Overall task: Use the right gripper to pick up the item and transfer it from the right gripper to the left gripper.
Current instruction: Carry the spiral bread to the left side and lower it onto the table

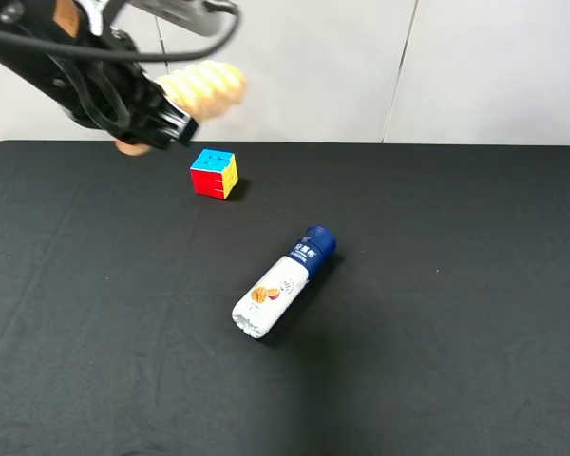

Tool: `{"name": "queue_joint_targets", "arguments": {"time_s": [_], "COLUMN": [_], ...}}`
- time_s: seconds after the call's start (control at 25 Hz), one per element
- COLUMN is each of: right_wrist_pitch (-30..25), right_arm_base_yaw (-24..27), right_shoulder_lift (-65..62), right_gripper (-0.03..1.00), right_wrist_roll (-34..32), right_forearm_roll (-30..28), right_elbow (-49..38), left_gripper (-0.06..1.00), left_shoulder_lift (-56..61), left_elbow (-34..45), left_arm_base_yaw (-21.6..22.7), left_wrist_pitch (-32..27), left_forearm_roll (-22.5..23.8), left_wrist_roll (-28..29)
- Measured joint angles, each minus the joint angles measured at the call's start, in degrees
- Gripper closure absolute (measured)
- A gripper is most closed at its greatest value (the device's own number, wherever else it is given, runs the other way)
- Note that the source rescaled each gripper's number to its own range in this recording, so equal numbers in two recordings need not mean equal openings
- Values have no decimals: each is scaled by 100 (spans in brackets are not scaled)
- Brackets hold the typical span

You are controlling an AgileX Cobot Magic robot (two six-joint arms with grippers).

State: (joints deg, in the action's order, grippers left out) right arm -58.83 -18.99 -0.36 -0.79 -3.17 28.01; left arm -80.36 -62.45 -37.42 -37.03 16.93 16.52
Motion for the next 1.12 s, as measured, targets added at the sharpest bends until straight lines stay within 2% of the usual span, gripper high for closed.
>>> {"name": "queue_joint_targets", "arguments": {"time_s": [0.28, 0.48, 0.64, 0.92, 1.12], "right_wrist_pitch": [0, 0, 0, 0, 0], "right_arm_base_yaw": [0, 0, 0, 0, 0], "right_shoulder_lift": [0, 0, 0, 0, 0], "right_gripper": [-3, -3, -3, -3, -3], "right_wrist_roll": [0, 0, 0, 0, 0], "right_forearm_roll": [0, 0, 0, 0, 0], "right_elbow": [0, 0, 0, 0, 0], "left_gripper": [94, 94, 94, 94, 94], "left_shoulder_lift": [0, 0, 0, 5, -128], "left_elbow": [128, 610, 1115, 1906, 2028], "left_arm_base_yaw": [929, 1699, 2131, 2270, 2270], "left_wrist_pitch": [-11, 158, 455, 1213, 1452], "left_forearm_roll": [80, 91, 103, 83, 83], "left_wrist_roll": [118, 132, 144, 350, 350]}}
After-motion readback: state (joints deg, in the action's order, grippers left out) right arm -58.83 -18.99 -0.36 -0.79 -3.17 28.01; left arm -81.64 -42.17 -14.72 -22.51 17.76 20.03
